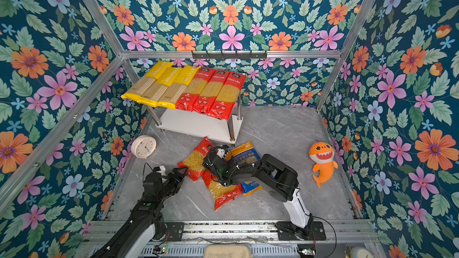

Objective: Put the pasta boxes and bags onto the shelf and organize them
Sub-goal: 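Lift the red fusilli bag with the left gripper toward the shelf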

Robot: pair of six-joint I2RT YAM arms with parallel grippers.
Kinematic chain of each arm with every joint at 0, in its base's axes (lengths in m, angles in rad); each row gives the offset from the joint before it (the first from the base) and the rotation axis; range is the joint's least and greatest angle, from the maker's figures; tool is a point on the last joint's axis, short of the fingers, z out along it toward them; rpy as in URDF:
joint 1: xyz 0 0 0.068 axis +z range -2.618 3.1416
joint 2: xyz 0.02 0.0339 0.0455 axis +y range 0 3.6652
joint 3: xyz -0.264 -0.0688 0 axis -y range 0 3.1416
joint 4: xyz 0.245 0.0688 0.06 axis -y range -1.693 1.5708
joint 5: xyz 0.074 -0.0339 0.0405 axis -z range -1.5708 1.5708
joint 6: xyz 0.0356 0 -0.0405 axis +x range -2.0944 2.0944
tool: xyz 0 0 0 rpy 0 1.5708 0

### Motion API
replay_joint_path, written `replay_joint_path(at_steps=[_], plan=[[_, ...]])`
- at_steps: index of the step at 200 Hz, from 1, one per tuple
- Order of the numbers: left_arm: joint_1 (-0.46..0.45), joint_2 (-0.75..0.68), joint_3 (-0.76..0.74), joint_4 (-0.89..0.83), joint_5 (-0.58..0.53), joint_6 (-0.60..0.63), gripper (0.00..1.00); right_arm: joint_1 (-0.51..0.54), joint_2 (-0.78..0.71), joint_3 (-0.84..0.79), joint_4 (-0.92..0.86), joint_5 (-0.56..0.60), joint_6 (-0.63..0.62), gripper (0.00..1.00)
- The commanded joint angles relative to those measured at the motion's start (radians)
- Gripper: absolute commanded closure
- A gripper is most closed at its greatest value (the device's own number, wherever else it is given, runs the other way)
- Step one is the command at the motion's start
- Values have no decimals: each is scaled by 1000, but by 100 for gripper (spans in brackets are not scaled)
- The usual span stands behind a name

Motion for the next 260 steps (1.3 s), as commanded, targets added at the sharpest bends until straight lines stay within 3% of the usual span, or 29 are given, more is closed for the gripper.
replay_joint_path(at_steps=[1, 50, 84, 125, 152, 175, 207, 260], plan=[[-1, -4, -35, 169, 20, -53, 13, 2, -9, -14, 145, -22, -58, 81], [-1, -7, -48, 266, 23, -97, 13, 1, -29, -19, 293, -65, -143, 94], [-1, -66, -26, 186, 16, -95, 13, 1, -51, -13, 347, -73, -197, 99], [0, -136, 33, 14, -25, -38, 13, -28, -73, -6, 361, -75, -234, 100], [1, -149, 59, -11, -45, -23, 13, -58, -78, 20, 367, -96, -245, 100], [1, -142, 43, 61, -35, -44, 12, -64, -89, 39, 365, -94, -255, 100], [-1, -124, -37, 302, -35, -143, 8, -64, -82, 60, 371, -74, -227, 100], [-2, -50, -68, 514, -118, -133, 6, -64, -20, 119, 415, -40, -120, 100]])
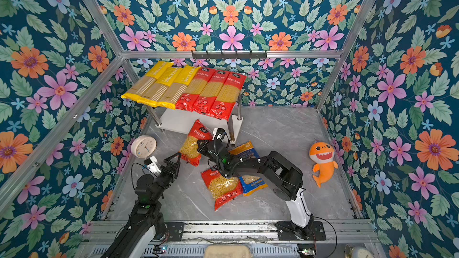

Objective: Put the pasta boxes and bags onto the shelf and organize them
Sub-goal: 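Lift the red fusilli bag with the left gripper toward the shelf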

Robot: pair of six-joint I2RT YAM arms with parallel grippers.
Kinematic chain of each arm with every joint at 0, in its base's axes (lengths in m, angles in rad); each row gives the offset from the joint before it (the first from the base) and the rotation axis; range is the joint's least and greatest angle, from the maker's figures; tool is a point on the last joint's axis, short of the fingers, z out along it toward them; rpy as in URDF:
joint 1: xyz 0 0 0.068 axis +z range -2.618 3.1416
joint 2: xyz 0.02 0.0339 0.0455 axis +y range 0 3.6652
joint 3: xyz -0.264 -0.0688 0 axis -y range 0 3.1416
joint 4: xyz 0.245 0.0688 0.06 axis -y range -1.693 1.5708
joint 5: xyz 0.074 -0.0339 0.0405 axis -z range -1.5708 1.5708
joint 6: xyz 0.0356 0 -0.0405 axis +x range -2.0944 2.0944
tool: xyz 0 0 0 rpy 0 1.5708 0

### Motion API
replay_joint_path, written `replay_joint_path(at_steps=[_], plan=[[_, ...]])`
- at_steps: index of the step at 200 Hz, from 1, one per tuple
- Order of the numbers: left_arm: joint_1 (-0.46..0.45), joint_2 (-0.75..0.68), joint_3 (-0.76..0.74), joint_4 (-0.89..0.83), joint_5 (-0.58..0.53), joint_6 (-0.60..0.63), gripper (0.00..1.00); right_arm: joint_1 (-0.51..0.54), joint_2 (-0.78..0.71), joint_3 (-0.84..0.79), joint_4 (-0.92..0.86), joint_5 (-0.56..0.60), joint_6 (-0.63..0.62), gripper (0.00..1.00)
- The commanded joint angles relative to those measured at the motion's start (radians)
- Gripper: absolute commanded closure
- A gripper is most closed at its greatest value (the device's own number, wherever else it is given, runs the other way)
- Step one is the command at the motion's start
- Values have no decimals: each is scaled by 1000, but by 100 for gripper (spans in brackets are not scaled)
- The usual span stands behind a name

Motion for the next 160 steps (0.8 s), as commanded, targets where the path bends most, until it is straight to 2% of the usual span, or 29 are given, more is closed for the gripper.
replay_joint_path(at_steps=[1, 51, 110, 160], plan=[[0, 47, -67, 169, -50, 2, 7, 1, 12, 23, 184, 41, 67, 100], [0, 271, -29, 305, 7, 6, 7, -3, 7, 66, 147, 97, 55, 100], [0, 306, -3, 307, -2, 34, 7, -23, -3, 85, 156, 111, 38, 100], [0, 521, 29, 575, 15, -16, 8, -11, 15, 124, 150, 94, 93, 100]])
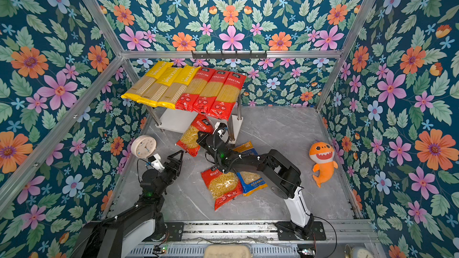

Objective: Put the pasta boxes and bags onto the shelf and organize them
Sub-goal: 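Lift the red fusilli bag with the left gripper toward the shelf, then carry the fusilli bag under the top tier with the left gripper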

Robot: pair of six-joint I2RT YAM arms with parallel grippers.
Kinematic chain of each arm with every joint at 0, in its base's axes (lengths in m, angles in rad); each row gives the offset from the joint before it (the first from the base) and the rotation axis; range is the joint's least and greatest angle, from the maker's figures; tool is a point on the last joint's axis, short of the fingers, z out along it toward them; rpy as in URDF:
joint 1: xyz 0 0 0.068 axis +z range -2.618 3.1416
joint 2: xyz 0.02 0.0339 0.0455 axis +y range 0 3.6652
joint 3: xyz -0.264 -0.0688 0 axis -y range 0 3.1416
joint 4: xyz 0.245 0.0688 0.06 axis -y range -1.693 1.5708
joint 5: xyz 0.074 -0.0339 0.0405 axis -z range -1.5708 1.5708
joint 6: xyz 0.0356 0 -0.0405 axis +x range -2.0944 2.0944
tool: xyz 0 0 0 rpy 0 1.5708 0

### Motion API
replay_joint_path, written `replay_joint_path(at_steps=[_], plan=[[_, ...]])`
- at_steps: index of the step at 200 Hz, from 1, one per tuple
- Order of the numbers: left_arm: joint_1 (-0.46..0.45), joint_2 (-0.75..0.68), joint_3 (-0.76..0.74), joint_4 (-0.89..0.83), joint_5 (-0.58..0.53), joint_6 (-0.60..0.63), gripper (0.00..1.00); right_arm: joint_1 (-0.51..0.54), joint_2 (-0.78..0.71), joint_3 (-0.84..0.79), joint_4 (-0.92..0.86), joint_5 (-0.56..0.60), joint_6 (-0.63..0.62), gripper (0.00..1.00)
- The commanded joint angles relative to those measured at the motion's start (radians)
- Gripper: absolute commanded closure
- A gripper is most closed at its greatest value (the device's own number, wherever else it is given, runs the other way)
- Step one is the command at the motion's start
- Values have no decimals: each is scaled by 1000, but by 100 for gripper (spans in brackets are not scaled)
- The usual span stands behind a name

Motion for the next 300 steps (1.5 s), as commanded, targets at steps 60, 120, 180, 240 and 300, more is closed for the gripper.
replay_joint_path(at_steps=[60, 120, 180, 240, 300], plan=[[-1, 228, 82, 366, 6, -23, 9, 11, 29, 59, 134, -31, 102, 100], [-1, 496, 149, 625, 33, -80, 20, -1, 78, 98, 85, -68, 126, 98], [0, 623, 195, 675, 35, -97, 43, -42, 128, 125, 21, -110, 112, 79], [0, 700, 204, 673, 13, -87, 62, -48, 116, 105, -47, -107, 105, 61], [-2, 677, 200, 688, 44, -91, 84, -50, 126, 123, -20, -140, 66, 90]])
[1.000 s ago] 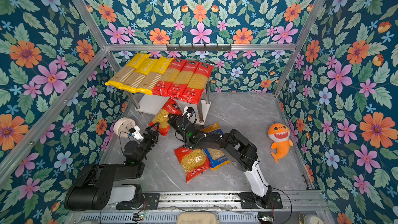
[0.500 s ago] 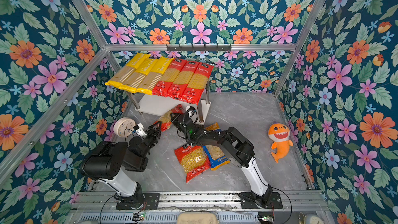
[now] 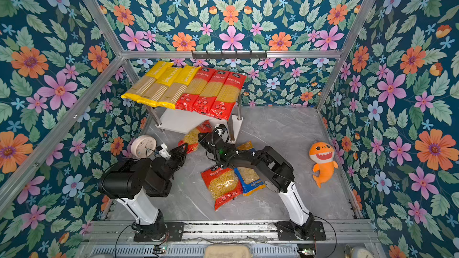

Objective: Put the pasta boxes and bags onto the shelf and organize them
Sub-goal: 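Carry the fusilli bag under the top tier with the left gripper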

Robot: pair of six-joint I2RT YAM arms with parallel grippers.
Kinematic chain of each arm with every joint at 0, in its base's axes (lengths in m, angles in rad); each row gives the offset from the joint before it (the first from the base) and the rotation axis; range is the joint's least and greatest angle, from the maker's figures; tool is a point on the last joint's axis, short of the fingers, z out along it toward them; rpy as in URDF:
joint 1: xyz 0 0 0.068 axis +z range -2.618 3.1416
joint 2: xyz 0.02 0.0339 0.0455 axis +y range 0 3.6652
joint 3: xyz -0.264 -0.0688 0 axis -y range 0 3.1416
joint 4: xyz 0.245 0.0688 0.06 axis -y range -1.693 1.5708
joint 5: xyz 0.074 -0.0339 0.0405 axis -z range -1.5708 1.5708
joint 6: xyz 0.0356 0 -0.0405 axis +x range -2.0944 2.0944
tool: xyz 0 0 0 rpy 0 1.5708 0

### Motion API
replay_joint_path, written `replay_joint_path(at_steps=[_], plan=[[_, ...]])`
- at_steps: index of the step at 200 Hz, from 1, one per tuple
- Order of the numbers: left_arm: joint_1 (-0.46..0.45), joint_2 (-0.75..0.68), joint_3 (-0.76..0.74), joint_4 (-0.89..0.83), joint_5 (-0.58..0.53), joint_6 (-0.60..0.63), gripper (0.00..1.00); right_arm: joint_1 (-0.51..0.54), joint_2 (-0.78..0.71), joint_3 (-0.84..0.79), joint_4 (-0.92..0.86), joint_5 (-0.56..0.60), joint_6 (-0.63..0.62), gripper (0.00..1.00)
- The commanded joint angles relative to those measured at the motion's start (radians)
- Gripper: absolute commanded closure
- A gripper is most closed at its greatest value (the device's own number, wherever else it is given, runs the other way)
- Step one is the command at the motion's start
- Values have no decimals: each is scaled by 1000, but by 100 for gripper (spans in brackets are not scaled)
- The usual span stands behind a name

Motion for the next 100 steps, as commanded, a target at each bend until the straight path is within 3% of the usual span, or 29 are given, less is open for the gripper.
replay_joint_path(at_steps=[1, 44, 100], plan=[[0, -31, 2, 94, 26, 8, 84, 1, 5, 32, 71, -35, -31, 91], [6, -131, 12, 16, 22, 92, 91, -2, 32, 110, 116, -70, -142, 97], [28, -208, 109, -186, -5, 263, 92, -15, 96, 227, 129, -102, -243, 94]])
